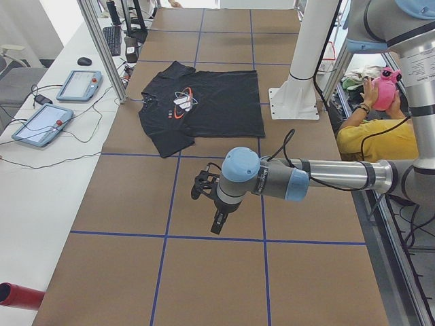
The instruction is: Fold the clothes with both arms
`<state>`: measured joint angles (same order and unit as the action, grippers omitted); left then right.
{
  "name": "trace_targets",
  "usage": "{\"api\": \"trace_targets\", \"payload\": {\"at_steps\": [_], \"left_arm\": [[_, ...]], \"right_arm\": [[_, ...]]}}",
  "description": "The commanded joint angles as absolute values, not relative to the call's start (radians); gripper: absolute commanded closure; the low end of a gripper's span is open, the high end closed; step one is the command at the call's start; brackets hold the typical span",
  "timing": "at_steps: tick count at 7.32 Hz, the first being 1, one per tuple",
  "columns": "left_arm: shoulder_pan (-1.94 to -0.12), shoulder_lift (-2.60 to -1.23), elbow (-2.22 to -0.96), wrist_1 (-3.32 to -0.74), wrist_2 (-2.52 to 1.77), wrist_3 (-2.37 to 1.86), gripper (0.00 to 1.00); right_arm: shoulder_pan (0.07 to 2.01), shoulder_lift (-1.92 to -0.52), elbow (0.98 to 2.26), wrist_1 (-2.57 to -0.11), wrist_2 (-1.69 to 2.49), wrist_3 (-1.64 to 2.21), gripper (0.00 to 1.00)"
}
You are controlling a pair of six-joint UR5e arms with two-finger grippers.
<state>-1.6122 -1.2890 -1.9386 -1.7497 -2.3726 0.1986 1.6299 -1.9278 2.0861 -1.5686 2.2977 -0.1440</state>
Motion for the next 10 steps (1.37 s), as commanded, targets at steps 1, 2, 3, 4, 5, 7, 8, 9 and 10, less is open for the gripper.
{"api": "trace_targets", "payload": {"at_steps": [1, 2, 3, 4, 5, 7, 8, 9, 10], "left_arm": [[-1.612, -1.412, -1.936, -1.846, -2.373, 0.198, 0.00], [-1.612, -1.481, -1.928, -1.964, -2.372, 0.196, 0.00], [-1.608, -1.521, -1.924, -1.994, -2.378, 0.183, 0.00], [-1.602, -1.564, -1.910, -1.997, -2.378, 0.058, 0.00], [-1.585, -1.583, -1.910, -1.997, -2.381, -0.024, 0.00], [-1.475, -1.621, -1.913, -2.019, -2.376, -0.128, 0.00], [-1.427, -1.621, -1.905, -2.066, -2.375, -0.170, 0.00], [-1.370, -1.626, -1.885, -2.091, -2.373, -0.178, 0.00], [-1.352, -1.634, -1.878, -2.091, -2.373, -0.192, 0.00]], "right_arm": [[1.632, -1.866, 2.097, -1.556, 2.298, -0.141, 0.00], [1.631, -1.826, 2.080, -1.565, 2.302, -0.135, 0.00], [1.631, -1.810, 2.074, -1.565, 2.324, -0.082, 0.00], [1.631, -1.789, 2.069, -1.562, 2.339, -0.052, 0.00], [1.629, -1.767, 2.065, -1.562, 2.382, -0.049, 0.00], [1.587, -1.738, 2.040, -1.542, 2.444, -0.037, 0.00], [1.521, -1.697, 2.022, -1.539, 2.433, 0.024, 0.00], [1.485, -1.615, 1.963, -1.534, 2.433, 0.135, 0.00], [1.429, -1.541, 1.901, -1.522, 2.430, 0.200, 0.00]]}}
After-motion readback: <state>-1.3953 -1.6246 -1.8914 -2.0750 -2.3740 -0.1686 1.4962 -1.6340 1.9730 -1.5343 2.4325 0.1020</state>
